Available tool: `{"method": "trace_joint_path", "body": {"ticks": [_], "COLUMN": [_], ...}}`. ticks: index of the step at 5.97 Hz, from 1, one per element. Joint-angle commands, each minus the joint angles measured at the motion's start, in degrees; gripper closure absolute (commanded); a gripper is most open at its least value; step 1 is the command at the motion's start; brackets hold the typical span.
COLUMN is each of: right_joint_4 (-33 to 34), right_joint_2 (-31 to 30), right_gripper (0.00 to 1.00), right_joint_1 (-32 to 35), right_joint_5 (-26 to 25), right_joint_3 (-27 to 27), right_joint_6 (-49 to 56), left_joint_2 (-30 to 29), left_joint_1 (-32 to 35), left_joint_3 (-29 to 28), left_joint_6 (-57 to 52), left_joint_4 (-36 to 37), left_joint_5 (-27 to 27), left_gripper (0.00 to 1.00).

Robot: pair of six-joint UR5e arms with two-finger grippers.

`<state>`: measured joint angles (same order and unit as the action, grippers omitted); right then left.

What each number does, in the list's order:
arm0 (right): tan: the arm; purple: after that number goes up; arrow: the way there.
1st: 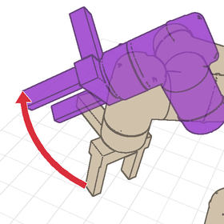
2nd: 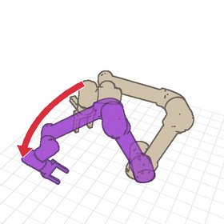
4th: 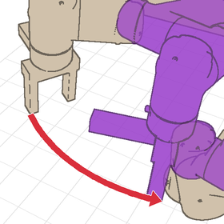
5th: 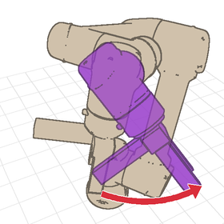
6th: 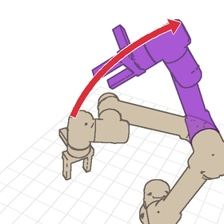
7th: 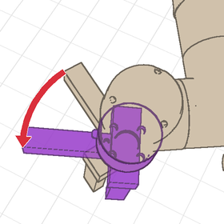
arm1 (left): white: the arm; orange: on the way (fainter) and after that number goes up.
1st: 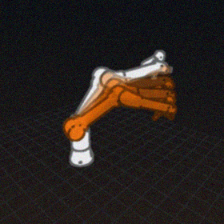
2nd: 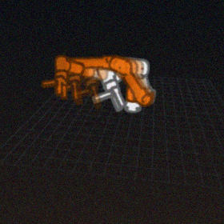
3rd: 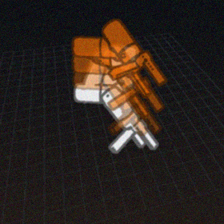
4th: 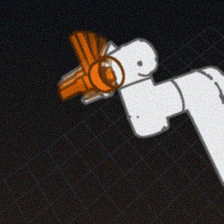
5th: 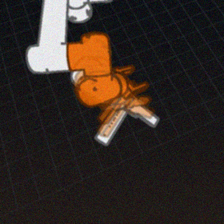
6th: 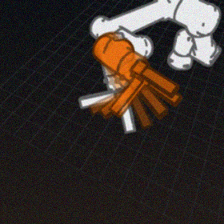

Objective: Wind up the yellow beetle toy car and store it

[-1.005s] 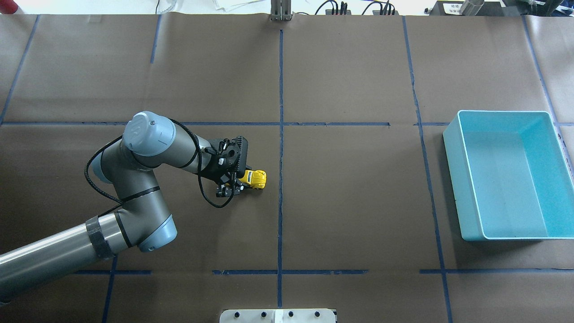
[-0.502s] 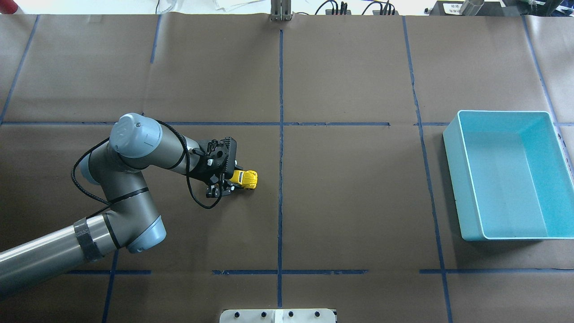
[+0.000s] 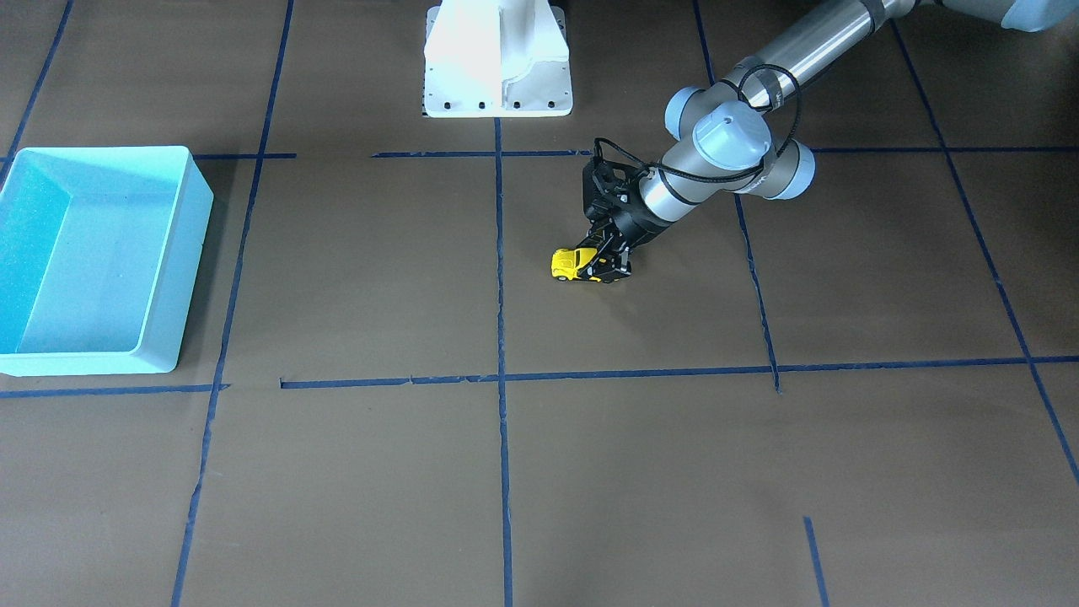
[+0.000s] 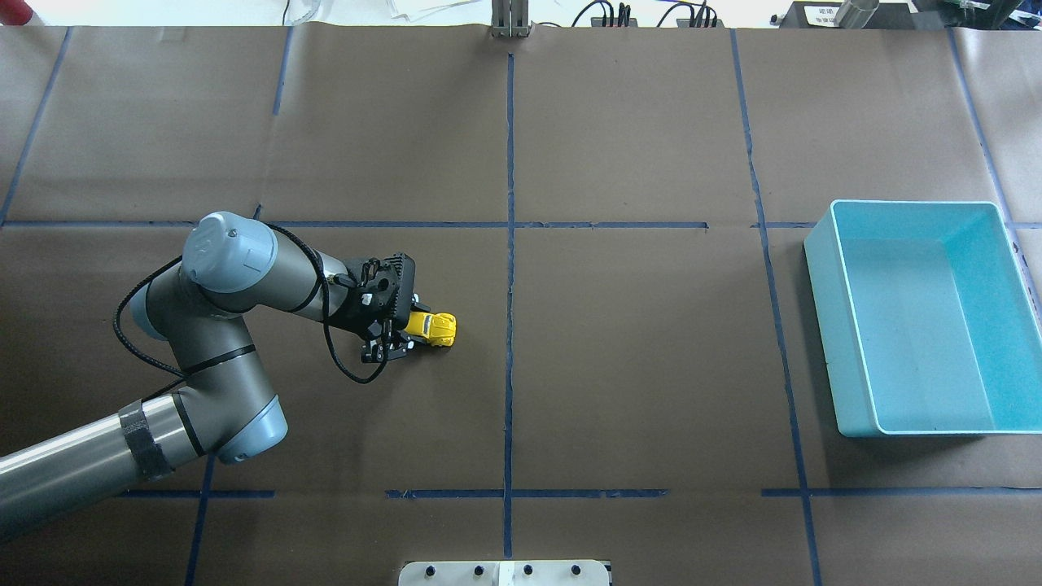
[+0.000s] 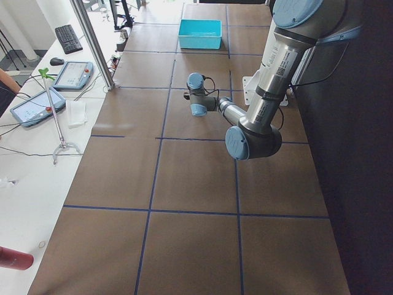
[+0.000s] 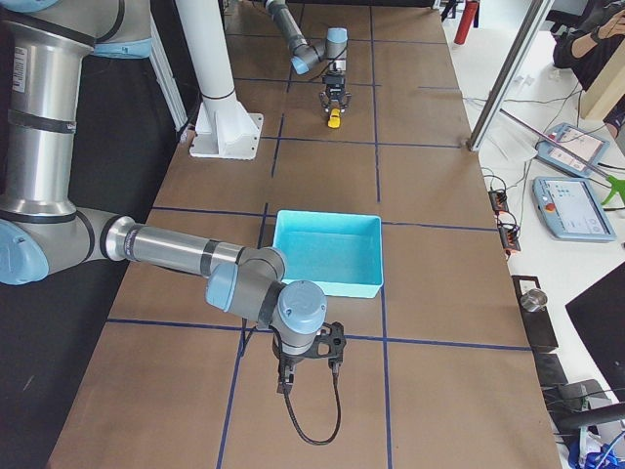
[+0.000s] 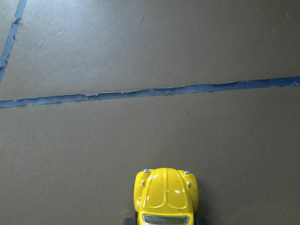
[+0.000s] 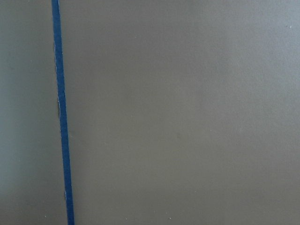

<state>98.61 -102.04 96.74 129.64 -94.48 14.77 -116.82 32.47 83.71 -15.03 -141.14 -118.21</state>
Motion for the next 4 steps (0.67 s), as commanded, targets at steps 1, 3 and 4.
{"method": "trace_joint_path", "body": {"ticks": [1, 3, 4], "right_joint_4": [0.0, 0.0, 0.0], "right_joint_2": [0.0, 0.0, 0.0], "right_gripper": [0.0, 0.0, 0.0], "right_joint_1": [0.03, -0.06, -0.06], "right_joint_5": [0.0, 0.0, 0.0], "right_joint_3": [0.0, 0.0, 0.0], "right_joint_6": [0.0, 0.0, 0.0], "left_joint_2": [0.28, 0.28, 0.28], "left_joint_1": [-0.12, -0.12, -0.04], "left_joint_3": [-0.04, -0.04, 0.05], "left_joint_6": [0.0, -0.26, -0.35], "left_joint_4": [-0.1, -0.62, -0.98], "left_joint_5": [0.0, 0.09, 0.08], "left_gripper": [0.52, 0.0, 0.0]}}
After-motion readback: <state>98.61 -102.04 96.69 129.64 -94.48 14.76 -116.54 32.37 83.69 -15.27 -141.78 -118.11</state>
